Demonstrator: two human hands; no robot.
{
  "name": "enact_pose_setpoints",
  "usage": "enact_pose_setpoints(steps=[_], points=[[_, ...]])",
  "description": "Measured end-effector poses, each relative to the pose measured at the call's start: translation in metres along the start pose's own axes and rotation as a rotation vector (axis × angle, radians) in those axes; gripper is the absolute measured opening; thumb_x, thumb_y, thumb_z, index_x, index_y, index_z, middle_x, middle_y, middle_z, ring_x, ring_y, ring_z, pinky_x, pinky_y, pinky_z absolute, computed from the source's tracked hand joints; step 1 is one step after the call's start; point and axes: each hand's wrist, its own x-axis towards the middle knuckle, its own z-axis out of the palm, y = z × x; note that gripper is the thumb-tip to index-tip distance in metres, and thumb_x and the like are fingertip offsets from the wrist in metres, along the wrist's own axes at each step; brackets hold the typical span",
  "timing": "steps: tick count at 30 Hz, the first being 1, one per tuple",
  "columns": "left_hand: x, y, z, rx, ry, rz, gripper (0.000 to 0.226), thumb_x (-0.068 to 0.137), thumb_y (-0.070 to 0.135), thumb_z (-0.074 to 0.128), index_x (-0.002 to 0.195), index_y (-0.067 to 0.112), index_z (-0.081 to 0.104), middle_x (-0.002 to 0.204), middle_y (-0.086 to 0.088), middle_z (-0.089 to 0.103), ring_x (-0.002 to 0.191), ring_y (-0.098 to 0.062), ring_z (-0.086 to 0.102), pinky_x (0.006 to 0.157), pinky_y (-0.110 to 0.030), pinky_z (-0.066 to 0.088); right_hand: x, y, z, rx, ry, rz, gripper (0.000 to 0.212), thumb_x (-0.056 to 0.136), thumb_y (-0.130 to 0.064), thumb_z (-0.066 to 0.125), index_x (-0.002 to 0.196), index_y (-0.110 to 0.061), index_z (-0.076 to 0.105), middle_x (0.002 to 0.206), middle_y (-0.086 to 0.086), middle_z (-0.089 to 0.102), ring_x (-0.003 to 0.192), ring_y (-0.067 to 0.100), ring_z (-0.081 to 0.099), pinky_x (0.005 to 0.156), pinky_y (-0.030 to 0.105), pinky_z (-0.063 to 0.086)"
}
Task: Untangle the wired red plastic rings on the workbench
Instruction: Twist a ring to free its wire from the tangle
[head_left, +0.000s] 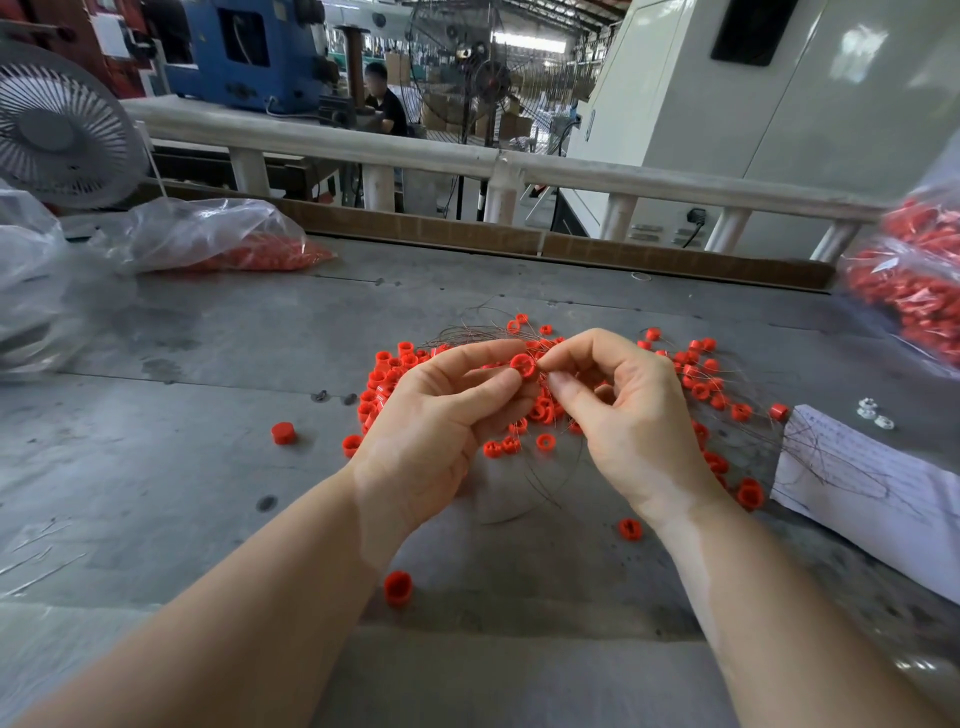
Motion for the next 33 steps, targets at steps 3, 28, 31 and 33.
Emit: enact_pose_setpoints(steps=[3,28,31,33], points=[[-0.0011,0.0013,0.0009,-0.013,-0.007,-0.007,0.018,0.066,0.006,0.060,0.074,0.012,0.075,0.074,-0.006,0.072,0.067,-0.011,0.069,0.061,-0.017,0.055,0.0000,-0.0001,0.0003,0.009,0.001,-0.002,0.028,0.084,0.006,0.061,0.073,-0.019,0.063,0.060,-0.019,0.060,0.058,-0.007,0.053,0.059,0.005,0.037],[-0.0009,0.0030,0.0009,-0.079,-0.011,-0.006,0.023,0.063,-0.001,0.060,0.077,0.009,0.076,0.077,-0.008,0.073,0.071,-0.012,0.071,0.064,-0.017,0.056,0.0002,-0.0015,-0.0009,0.030,-0.008,0.017,0.026,0.084,0.004,0.062,0.075,-0.020,0.064,0.063,-0.017,0.060,0.060,-0.007,0.054,0.061,0.006,0.039],[-0.0008,0.0020,0.0016,-0.039,-0.011,0.015,0.021,0.064,0.001,0.061,0.075,0.011,0.076,0.076,-0.007,0.073,0.070,-0.011,0.070,0.064,-0.017,0.056,0.0002,0.0002,-0.0011,0.039,-0.011,0.030,0.027,0.085,0.003,0.062,0.074,-0.022,0.063,0.063,-0.022,0.061,0.059,-0.006,0.053,0.060,0.006,0.038],[-0.0006,0.0012,0.0016,-0.008,-0.016,0.029,0.021,0.064,0.002,0.061,0.074,0.012,0.076,0.077,-0.005,0.073,0.072,-0.011,0.070,0.065,-0.017,0.056,0.0002,0.0008,-0.0013,0.037,-0.013,0.033,0.028,0.085,0.002,0.062,0.074,-0.024,0.063,0.064,-0.023,0.061,0.059,-0.006,0.053,0.061,0.007,0.038]])
